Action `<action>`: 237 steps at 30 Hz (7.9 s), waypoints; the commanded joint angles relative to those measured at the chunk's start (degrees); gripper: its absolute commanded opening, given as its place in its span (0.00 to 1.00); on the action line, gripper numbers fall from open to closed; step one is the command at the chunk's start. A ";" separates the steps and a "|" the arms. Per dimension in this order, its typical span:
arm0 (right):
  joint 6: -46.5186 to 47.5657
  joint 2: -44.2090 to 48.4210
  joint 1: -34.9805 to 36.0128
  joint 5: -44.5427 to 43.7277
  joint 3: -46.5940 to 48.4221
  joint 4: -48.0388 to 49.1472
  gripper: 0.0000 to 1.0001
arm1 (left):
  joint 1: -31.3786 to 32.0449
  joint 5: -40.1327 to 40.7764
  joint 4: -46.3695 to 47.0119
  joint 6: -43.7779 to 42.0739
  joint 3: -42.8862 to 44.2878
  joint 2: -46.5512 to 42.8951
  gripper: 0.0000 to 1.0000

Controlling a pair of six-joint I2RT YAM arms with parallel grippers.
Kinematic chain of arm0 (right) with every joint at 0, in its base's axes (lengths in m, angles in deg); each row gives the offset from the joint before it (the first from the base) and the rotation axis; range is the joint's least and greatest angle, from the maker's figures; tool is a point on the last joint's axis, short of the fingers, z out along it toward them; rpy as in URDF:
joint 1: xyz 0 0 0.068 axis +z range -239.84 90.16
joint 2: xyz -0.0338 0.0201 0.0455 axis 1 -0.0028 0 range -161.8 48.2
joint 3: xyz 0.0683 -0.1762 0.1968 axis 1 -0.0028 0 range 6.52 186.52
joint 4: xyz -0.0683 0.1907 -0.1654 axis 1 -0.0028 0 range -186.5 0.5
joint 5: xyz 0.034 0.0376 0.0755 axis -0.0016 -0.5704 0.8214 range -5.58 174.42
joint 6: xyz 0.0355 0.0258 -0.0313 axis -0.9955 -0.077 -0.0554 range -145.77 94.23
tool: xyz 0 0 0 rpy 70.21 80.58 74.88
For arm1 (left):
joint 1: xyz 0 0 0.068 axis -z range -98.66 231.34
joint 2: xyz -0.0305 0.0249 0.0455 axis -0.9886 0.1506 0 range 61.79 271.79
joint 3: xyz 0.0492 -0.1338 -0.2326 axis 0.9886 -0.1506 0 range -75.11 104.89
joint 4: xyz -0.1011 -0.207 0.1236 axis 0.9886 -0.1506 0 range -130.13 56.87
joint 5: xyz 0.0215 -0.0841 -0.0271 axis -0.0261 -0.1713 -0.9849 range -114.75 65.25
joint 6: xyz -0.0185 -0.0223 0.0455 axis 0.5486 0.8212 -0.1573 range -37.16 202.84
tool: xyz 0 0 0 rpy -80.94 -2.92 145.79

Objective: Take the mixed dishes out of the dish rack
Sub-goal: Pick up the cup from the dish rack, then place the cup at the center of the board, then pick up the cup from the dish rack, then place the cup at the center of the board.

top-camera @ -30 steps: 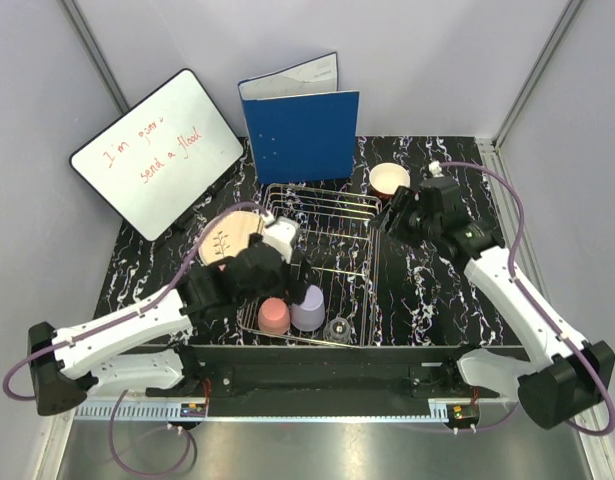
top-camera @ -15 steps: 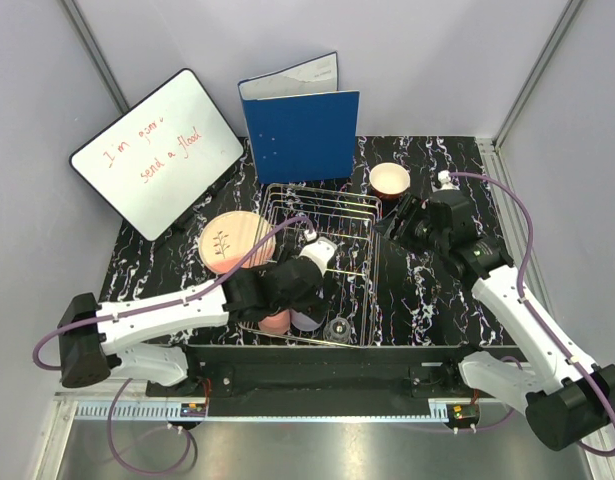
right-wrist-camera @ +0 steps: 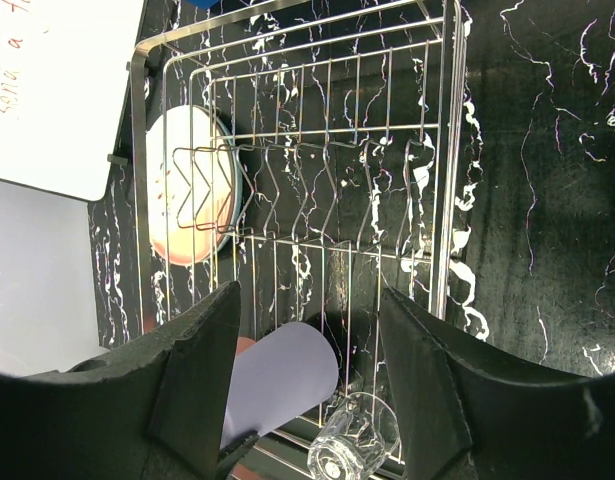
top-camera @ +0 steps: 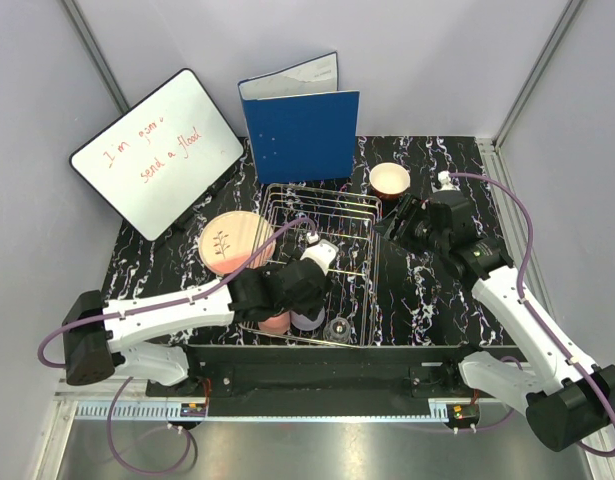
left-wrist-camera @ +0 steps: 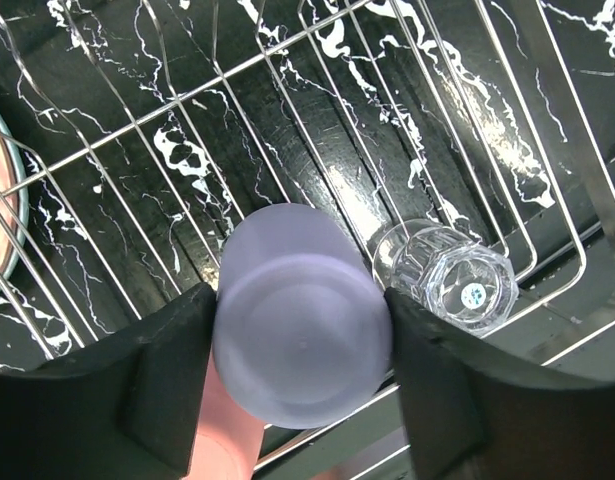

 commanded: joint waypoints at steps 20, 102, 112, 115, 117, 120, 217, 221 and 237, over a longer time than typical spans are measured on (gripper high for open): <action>1.75 8.84 0.46 3.46 -1.48 5.58 0.63 | -6.10 -1.43 2.90 -9.75 22.41 -17.05 0.05; 5.00 -80.33 -28.72 -17.43 95.96 -47.74 0.00 | -36.96 -21.24 19.64 15.04 -8.81 -31.23 0.99; 5.61 -83.51 -28.81 -17.61 92.63 -47.23 0.00 | -36.96 -23.35 19.63 16.98 -10.66 -27.53 0.99; 5.87 -83.51 -28.81 -17.87 91.58 -46.96 0.03 | -36.96 -23.79 19.63 17.24 -10.66 -26.91 0.99; 5.87 -83.16 -28.81 -17.70 91.14 -46.70 0.16 | -36.96 -24.32 19.90 17.15 -10.74 -26.74 0.99; 5.88 -81.32 -28.81 -16.65 91.05 -45.57 0.41 | -36.96 -24.84 20.34 16.89 -11.01 -26.91 0.99; -2.82 17.82 8.02 17.63 -2.91 31.08 0.72 | -35.29 -57.36 67.50 30.85 -8.72 -17.71 0.00; -2.65 18.97 8.02 19.30 -2.55 30.38 0.71 | -35.20 -58.07 72.98 33.76 -8.29 -13.83 0.00; -7.57 15.11 8.20 24.13 -6.69 37.14 0.68 | -35.11 -58.24 77.54 36.31 -8.46 -11.36 0.00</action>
